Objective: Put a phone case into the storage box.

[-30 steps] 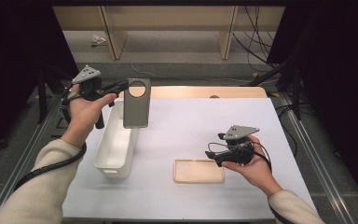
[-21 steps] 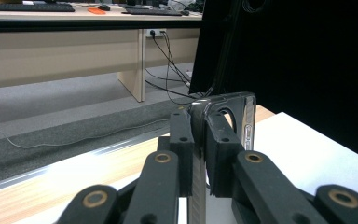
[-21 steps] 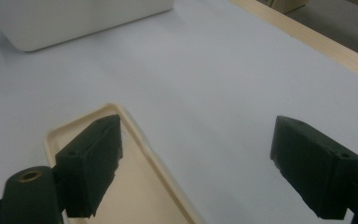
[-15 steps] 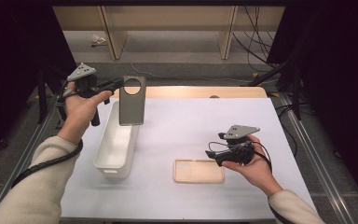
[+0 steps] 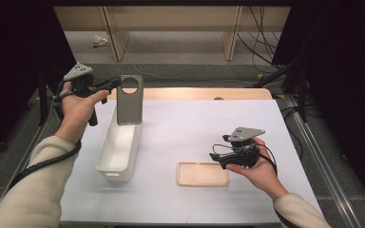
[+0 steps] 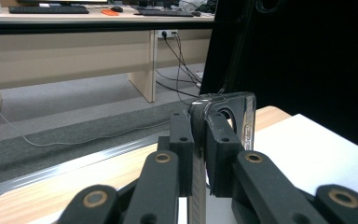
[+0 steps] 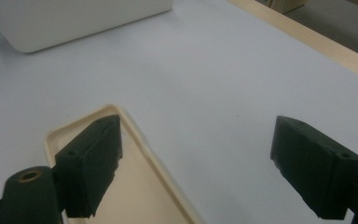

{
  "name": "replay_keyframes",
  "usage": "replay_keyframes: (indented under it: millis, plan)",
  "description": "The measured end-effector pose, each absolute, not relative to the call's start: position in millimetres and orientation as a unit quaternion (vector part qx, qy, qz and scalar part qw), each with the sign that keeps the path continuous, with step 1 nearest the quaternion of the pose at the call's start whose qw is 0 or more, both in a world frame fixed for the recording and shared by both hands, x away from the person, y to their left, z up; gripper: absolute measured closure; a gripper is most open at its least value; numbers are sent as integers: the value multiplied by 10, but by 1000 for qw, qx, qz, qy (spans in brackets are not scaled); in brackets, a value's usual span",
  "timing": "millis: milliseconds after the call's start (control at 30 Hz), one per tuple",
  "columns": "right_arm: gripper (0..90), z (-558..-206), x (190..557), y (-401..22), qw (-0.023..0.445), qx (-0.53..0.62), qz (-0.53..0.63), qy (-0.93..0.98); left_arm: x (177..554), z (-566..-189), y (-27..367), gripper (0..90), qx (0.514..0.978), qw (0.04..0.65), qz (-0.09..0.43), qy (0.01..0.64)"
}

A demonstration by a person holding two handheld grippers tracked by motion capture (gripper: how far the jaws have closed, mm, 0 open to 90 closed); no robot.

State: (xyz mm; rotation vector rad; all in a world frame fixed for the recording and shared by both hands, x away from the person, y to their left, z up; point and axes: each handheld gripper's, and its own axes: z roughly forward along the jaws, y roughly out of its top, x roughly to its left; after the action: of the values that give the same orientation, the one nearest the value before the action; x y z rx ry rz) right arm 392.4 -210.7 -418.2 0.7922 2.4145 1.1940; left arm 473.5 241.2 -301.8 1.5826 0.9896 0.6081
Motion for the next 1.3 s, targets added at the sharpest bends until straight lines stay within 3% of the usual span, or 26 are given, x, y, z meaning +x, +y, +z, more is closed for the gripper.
replay_keyframes:
  millis: [1300]
  plan:
    - [173, -4190, 3921, -2096, 167, 274, 414, 852, 4916, -3125, 2706, 822, 656, 552, 287, 427]
